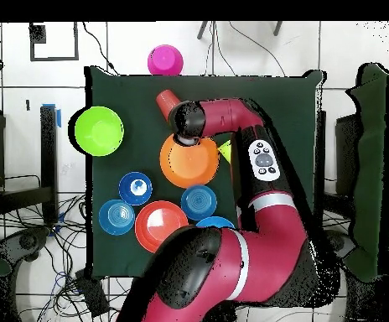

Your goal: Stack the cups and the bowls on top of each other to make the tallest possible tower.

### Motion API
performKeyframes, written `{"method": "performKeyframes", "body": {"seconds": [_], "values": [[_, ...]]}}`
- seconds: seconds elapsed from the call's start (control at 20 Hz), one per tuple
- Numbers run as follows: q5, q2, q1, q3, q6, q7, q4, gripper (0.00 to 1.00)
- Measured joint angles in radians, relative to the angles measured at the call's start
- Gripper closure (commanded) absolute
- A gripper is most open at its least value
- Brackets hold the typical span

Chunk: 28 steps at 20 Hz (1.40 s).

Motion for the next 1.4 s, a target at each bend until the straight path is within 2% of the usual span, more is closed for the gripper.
{"method": "performKeyframes", "body": {"seconds": [0.5,0.95,1.4], "values": [[0.0,-0.018,0.004,-0.01,0.0,0.0,0.039,1.0],[0.0,-0.013,0.01,-0.012,0.0,0.0,0.031,1.0],[0.002,0.01,0.042,-0.012,0.0,0.0,-0.059,1.0]]}}
